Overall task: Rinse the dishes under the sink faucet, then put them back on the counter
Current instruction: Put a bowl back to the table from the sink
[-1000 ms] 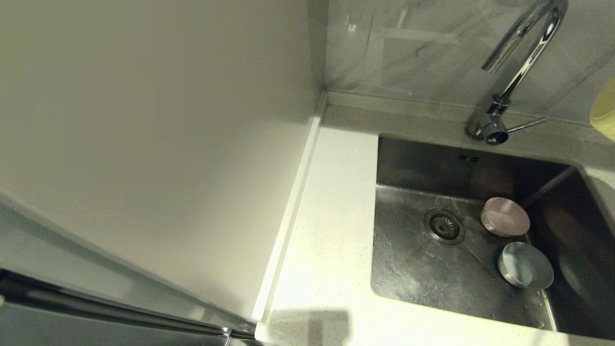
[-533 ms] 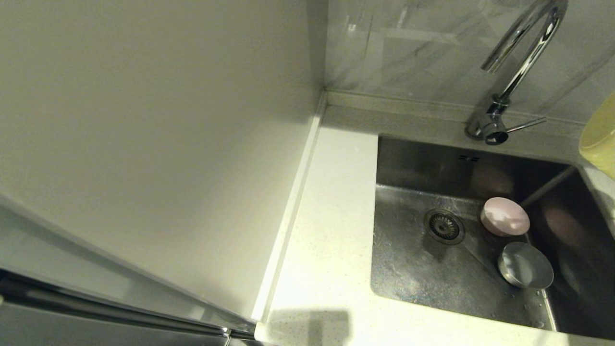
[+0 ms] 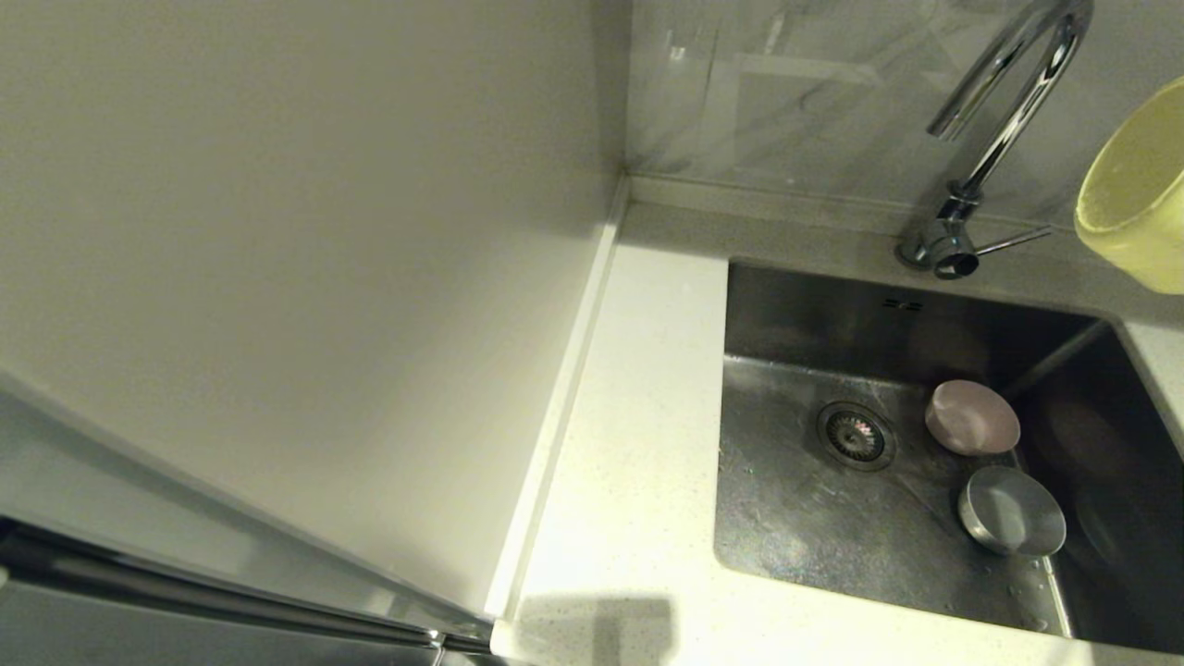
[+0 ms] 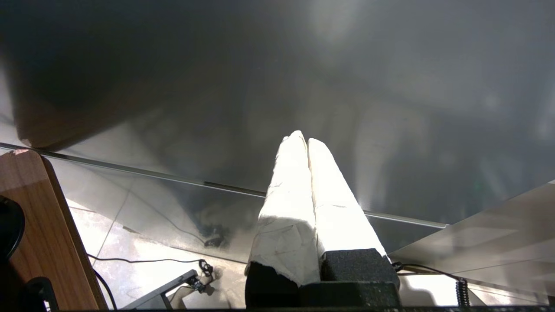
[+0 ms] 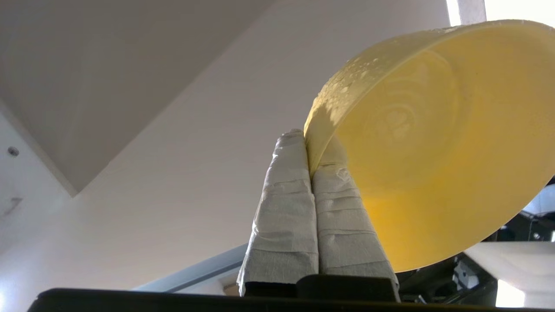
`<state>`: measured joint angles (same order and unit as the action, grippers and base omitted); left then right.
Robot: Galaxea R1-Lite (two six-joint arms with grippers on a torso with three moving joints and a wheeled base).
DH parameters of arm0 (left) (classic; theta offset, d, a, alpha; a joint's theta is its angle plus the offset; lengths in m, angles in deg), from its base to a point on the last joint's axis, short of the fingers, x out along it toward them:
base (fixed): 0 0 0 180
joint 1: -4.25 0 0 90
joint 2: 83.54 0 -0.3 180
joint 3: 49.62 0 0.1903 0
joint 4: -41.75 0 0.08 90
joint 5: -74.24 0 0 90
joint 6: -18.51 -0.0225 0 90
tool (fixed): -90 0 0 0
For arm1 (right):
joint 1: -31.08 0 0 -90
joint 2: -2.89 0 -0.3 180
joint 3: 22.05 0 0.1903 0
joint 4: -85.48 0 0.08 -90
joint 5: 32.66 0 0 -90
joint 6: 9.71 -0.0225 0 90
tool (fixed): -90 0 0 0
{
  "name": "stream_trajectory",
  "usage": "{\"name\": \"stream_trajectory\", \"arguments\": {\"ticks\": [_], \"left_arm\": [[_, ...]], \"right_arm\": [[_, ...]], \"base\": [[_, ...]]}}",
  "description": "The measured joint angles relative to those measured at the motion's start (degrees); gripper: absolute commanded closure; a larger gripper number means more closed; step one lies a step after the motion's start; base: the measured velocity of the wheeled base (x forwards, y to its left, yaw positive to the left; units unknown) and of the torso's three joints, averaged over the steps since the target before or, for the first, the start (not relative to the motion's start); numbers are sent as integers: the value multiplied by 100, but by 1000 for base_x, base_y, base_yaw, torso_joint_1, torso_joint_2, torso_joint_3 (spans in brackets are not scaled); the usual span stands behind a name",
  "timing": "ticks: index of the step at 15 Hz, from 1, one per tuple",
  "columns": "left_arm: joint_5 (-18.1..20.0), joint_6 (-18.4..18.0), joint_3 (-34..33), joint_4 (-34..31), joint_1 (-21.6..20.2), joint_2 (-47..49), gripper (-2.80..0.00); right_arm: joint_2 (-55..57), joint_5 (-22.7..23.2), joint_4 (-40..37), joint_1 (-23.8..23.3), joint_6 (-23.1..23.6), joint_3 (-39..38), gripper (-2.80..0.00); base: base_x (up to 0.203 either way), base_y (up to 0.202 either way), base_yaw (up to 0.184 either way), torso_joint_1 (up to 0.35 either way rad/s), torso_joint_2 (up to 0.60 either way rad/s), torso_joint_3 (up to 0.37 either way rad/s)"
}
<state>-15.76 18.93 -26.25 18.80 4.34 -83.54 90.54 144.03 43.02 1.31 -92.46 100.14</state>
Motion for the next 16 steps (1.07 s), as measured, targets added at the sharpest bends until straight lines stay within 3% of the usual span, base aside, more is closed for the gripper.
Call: {"name": "stream_trajectory", "arguments": {"ticks": [2,3,4,6,8,11,12,14,16], "left_arm": [[0,0,0,0,0,0,0],[-2,2,0,-1,0,0,0],[0,-1,0,0,0,0,0],[0,5,0,2,0,0,0],[0,0,0,0,0,0,0],[0,0,0,2,0,0,0],[0,0,0,0,0,0,0],[0,2,0,-1,0,0,0],[0,-1,0,0,0,0,0]], "right_arm": [[2,-696,-13,152,375,-132,0],[6,-1167,-128,216,860,-206,0],[25,-1731,-384,274,1634,-276,0],[87,-2864,-1228,291,3717,-317,0],[188,-3940,-2148,180,6204,-270,0],[358,-5013,-2444,74,9325,-232,0],[412,-5400,-2445,61,10128,-246,0],[546,-6604,-2440,48,11544,-242,0],[767,-7628,-2428,53,12412,-127,0]], "base": [[0,0,0,0,0,0],[0,0,0,0,0,0],[0,0,0,0,0,0],[0,0,0,0,0,0],[0,0,0,0,0,0],[0,0,0,0,0,0],[0,0,0,0,0,0],[0,0,0,0,0,0],[0,0,0,0,0,0]]}}
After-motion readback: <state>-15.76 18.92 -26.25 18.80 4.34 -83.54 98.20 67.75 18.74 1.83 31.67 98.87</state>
